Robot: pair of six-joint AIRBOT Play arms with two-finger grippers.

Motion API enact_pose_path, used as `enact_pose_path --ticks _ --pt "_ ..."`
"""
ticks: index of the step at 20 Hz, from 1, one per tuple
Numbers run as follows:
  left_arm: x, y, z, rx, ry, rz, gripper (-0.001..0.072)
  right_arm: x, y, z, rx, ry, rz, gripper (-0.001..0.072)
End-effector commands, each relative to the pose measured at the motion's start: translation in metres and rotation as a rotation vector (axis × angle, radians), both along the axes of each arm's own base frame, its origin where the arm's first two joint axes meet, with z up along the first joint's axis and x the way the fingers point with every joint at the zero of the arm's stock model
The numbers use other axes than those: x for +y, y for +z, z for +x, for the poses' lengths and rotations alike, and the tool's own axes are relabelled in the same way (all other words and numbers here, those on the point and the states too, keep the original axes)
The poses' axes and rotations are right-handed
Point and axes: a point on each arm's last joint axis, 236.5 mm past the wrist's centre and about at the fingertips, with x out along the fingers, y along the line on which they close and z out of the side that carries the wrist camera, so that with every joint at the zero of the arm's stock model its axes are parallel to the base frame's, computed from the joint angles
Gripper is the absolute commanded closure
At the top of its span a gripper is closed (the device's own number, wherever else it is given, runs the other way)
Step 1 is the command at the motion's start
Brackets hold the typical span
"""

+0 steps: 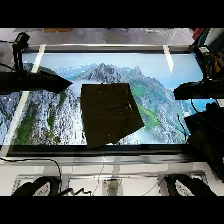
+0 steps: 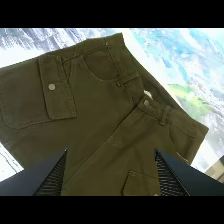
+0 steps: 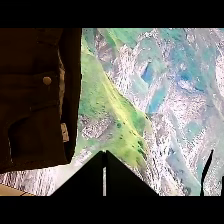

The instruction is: Fold the clothes and pants, and hang the long-sleeved shirts on hangers.

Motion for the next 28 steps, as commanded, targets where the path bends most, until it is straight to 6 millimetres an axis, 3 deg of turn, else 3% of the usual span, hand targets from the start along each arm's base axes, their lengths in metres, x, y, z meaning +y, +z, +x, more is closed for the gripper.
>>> enact_pose_path --ticks 1,16,18,20,22,24,25,27,28 --pt "0.0 0.001 0.0 -0.002 0.0 0.0 0.0086 0.0 0.0 0.0 0.0 0.001 0.0 0.0666" --pt "0.001 0.003 0.004 -0.016 0.012 -0.003 0.0087 0.0 0.004 0.006 -0.029 -0.006 0.002 0.0665" --pt "0.001 0.003 0.004 -0.016 0.013 -0.003 0.0086 -0.015 -0.001 0.007 -0.021 -0.027 -0.058 0.0665" --pt "0.001 0.003 0.004 -0.016 0.012 -0.004 0.0086 -0.042 -0.011 0.004 0.005 -0.066 -0.166 0.0666" --pt "-0.001 0.005 0.003 -0.017 0.009 -0.018 0.0086 -0.062 -0.039 -0.007 0.089 -0.104 -0.2 0.0665" --pt "-0.001 0.005 0.003 -0.017 0.009 -0.017 0.0087 -0.065 -0.089 -0.027 0.22 -0.112 -0.158 0.0667" --pt "-0.001 0.005 0.003 -0.016 0.009 -0.017 0.0086 -0.056 -0.119 -0.041 0.295 -0.08 -0.112 0.0666" --pt "-0.001 0.005 0.003 -0.016 0.009 -0.017 0.0086 -0.011 -0.168 -0.068 0.399 0.042 0.057 0.0666" --pt "-0.001 0.005 0.003 -0.016 0.009 -0.017 0.0087 0.014 -0.183 -0.075 0.426 0.048 0.173 0.0586"
